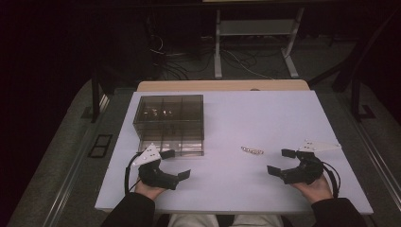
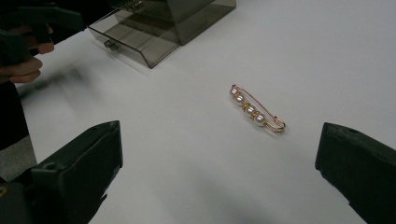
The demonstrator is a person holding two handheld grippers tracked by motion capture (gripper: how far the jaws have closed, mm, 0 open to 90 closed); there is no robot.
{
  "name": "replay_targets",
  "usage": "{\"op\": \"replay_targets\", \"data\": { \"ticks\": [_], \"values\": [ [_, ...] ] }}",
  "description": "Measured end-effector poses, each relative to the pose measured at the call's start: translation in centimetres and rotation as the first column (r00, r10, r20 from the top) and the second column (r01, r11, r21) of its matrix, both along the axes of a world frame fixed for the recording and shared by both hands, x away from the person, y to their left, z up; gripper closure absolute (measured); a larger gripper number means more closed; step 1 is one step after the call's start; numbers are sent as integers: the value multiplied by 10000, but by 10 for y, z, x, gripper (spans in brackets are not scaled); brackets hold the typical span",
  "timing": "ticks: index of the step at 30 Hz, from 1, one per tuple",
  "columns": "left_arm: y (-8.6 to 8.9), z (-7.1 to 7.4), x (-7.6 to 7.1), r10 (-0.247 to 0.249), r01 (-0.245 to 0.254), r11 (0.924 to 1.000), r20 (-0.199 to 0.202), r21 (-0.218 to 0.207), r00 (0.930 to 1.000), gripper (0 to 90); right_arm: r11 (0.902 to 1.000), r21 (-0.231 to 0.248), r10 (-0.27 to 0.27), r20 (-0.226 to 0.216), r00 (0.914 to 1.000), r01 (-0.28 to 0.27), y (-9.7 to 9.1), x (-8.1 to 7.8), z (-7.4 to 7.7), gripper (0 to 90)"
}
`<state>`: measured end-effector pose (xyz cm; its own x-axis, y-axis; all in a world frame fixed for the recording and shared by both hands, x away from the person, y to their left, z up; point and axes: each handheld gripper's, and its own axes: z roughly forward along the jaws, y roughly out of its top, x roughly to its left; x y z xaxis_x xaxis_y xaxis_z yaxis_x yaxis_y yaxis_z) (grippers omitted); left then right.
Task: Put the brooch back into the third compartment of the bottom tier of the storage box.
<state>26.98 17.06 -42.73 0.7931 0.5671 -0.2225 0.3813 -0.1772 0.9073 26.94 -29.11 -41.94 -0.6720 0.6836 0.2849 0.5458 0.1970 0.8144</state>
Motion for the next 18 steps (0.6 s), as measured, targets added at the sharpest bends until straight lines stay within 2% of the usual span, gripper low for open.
{"op": "replay_targets", "data": {
  "ticks": [15,18],
  "values": [
    [0,0,0,22,-22,10000,-46,-49,10000,0,10000,97,20,-20,10000,-19,-1,-3,2,1],
    [0,0,-1,24,-24,10000,-47,-40,10000,0,9999,-7,117,-32,9999,-117,0,-5,2,2]
  ]
}}
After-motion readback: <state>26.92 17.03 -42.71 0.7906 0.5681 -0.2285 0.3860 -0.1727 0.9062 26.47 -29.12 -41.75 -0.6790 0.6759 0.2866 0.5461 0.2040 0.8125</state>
